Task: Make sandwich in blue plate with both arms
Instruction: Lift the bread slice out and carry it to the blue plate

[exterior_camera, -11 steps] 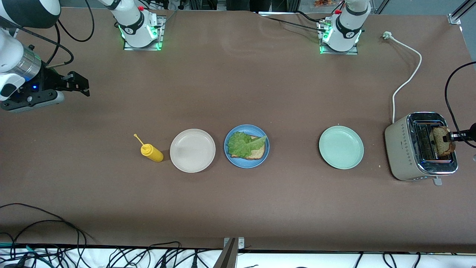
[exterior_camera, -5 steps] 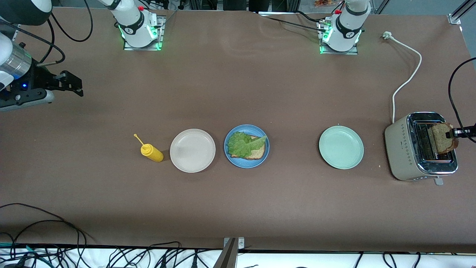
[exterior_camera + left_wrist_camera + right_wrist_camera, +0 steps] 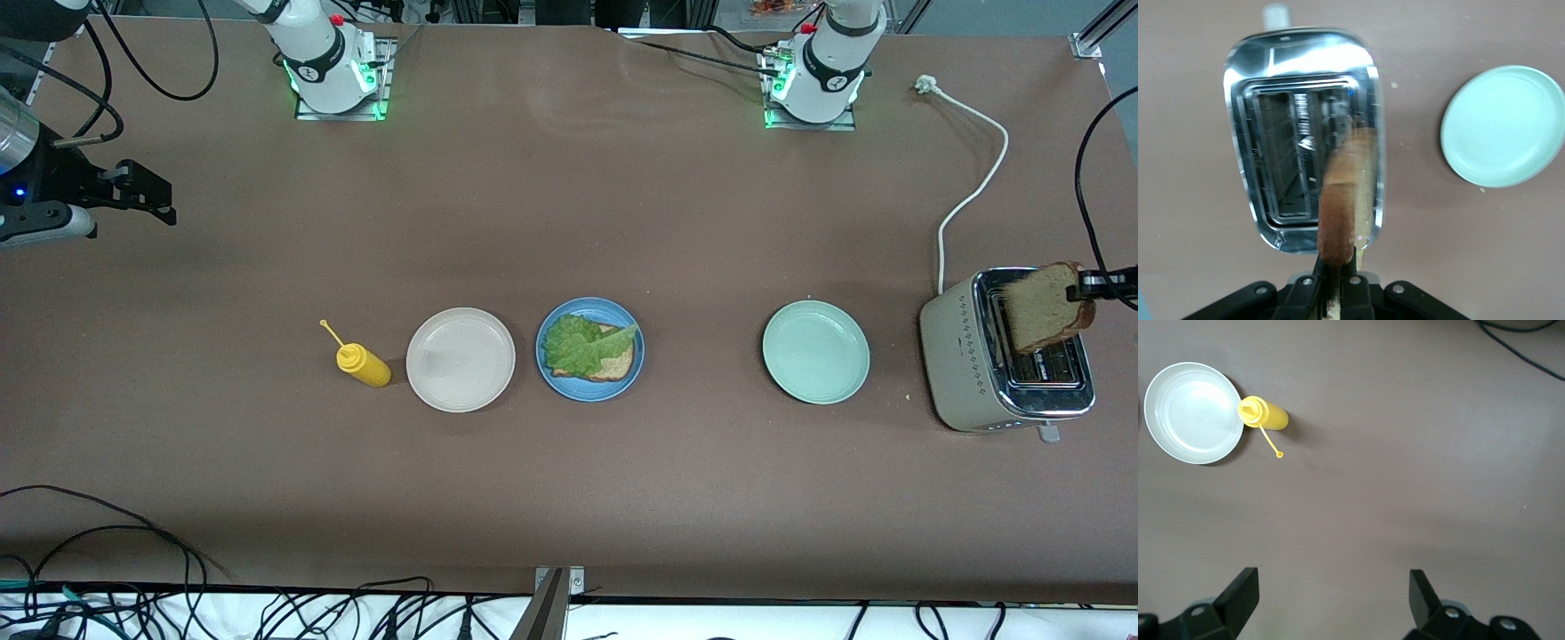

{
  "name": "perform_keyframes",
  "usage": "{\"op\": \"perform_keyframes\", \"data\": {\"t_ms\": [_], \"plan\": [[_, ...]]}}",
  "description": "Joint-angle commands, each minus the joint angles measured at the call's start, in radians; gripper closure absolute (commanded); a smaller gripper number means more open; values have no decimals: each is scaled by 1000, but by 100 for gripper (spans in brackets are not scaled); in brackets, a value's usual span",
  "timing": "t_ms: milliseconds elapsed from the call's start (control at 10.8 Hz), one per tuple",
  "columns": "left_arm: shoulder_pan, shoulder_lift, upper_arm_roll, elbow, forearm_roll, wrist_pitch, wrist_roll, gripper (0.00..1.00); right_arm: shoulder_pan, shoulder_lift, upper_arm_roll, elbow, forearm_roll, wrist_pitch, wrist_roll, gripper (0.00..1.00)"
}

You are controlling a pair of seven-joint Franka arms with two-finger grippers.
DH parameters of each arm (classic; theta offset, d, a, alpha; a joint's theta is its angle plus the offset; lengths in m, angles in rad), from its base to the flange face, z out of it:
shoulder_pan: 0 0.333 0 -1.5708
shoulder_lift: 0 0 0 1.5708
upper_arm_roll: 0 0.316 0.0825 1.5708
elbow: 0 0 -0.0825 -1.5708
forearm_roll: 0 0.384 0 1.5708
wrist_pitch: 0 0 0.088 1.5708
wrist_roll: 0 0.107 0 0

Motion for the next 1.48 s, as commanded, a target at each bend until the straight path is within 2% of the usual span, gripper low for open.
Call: {"op": "perform_keyframes", "data": {"t_ms": [0, 277, 462, 832, 1201, 1386], "plan": [[-149, -43, -10, 62, 62, -133, 1, 100, 6, 9, 11, 50, -2, -45, 70, 0], [-361, -37, 0, 76, 41, -164, 1, 100, 9, 26, 13, 58, -1, -50, 68, 0], [-455, -5, 0, 76, -37, -163, -13, 100, 22, 63, 14, 58, 6, -50, 79, 0], [-533, 104, 0, 82, -332, -106, -147, 100, 28, 71, 11, 60, 7, -42, 73, 0], [-611, 182, 0, 84, -641, 41, -289, 100, 28, 71, 11, 58, 7, -47, 71, 0], [-630, 242, 0, 84, -818, 111, -297, 100, 28, 71, 11, 58, 9, -48, 70, 0]]}}
